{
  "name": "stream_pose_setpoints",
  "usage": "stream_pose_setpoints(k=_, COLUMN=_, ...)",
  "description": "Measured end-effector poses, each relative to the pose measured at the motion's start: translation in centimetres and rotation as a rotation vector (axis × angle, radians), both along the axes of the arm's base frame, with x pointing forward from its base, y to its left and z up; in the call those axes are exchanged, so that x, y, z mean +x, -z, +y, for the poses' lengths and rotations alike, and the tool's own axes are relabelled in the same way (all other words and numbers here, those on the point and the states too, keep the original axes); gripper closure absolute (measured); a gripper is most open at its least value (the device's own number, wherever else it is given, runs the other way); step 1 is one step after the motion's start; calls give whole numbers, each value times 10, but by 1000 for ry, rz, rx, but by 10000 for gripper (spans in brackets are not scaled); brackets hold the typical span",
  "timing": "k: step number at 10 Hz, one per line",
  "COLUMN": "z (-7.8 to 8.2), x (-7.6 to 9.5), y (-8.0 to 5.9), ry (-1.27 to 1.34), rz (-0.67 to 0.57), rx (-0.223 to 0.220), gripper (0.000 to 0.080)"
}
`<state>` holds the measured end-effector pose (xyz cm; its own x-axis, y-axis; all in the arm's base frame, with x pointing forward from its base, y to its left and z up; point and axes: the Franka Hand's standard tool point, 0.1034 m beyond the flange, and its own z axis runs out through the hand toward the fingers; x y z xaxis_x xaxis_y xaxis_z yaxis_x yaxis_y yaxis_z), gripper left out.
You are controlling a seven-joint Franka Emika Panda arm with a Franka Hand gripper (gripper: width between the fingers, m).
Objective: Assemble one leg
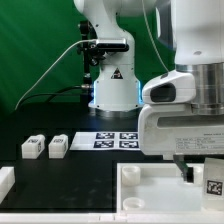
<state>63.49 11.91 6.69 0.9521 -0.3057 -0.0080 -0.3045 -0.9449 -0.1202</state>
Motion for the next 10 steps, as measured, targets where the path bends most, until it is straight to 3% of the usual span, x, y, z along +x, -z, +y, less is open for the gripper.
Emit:
stream_pose_setpoints(k=1, z=2, x=0, y=0, ry=158, rz=19, rx=11, gripper=417)
stream_pose_setpoints(k=2, z=0, x=0, y=0, ry=273, rz=34, rx=14, gripper=501)
stream_pose_setpoints(k=4, z=-2, x=1, y=0, ry=750, rz=100, rx=38, gripper=501)
stream_pose_setpoints(k=6, z=-2, x=1, y=0, ry=1224, rz=183, rx=93, gripper=501)
stream_pose_setpoints(k=8, z=-3, x=-2, y=1, ry=1559, rz=246, rx=118, gripper=502)
stream_pose_setpoints(k=10, z=-3, x=-2, y=2, ry=1597, rz=251, rx=115, gripper=493)
